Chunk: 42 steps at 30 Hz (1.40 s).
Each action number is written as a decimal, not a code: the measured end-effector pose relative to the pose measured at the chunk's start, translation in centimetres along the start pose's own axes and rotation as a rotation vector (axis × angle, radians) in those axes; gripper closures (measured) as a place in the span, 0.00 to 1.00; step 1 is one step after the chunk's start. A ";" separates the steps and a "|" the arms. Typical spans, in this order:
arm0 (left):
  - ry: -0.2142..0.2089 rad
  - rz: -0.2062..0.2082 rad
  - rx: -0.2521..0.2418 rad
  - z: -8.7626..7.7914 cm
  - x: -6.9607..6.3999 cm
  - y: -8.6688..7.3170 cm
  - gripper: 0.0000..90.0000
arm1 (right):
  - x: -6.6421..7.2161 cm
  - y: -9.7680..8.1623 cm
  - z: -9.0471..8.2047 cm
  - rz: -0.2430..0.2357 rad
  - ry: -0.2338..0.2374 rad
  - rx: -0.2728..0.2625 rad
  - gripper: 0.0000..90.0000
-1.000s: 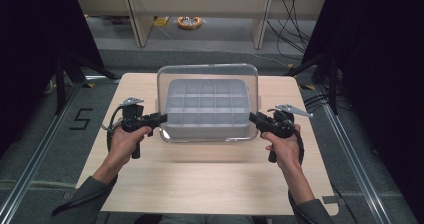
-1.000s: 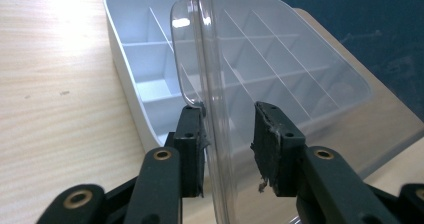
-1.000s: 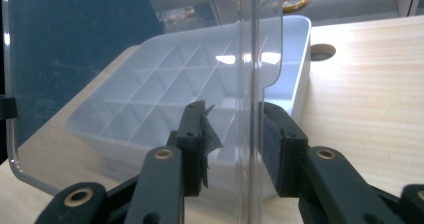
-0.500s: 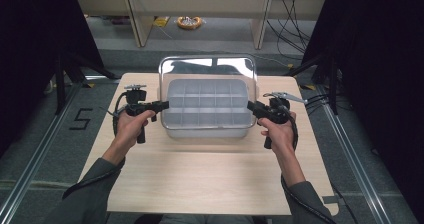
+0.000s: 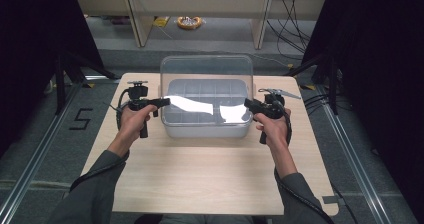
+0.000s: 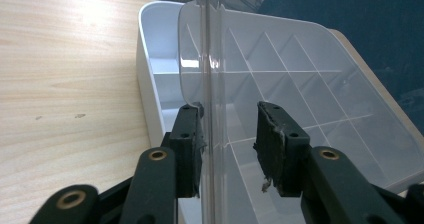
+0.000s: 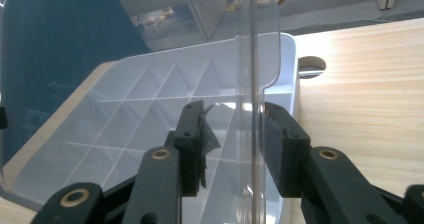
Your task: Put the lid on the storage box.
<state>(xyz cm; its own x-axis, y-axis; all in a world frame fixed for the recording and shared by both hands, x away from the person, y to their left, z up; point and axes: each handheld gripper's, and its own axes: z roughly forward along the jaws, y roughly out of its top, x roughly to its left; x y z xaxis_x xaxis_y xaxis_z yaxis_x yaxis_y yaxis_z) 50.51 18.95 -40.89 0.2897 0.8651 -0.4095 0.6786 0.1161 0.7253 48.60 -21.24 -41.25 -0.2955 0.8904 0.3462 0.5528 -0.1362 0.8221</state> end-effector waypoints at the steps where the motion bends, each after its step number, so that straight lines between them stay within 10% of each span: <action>1: 0.002 0.004 0.012 0.1 0.2 0.0 0.69 | 0.1 0.0 0.2 0.045 -0.002 0.014 0.71; 42: 0.055 -0.087 0.085 3.6 1.4 -0.3 0.65 | -1.2 -1.7 3.6 0.112 -0.066 0.061 0.65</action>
<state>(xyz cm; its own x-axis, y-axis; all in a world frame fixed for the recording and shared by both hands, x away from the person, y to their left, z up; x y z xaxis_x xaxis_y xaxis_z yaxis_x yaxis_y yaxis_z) 53.14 18.39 -43.64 0.1916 0.8791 -0.4364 0.7551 0.1520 0.6378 50.76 -20.52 -44.71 -0.1782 0.8982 0.4018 0.6264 -0.2114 0.7503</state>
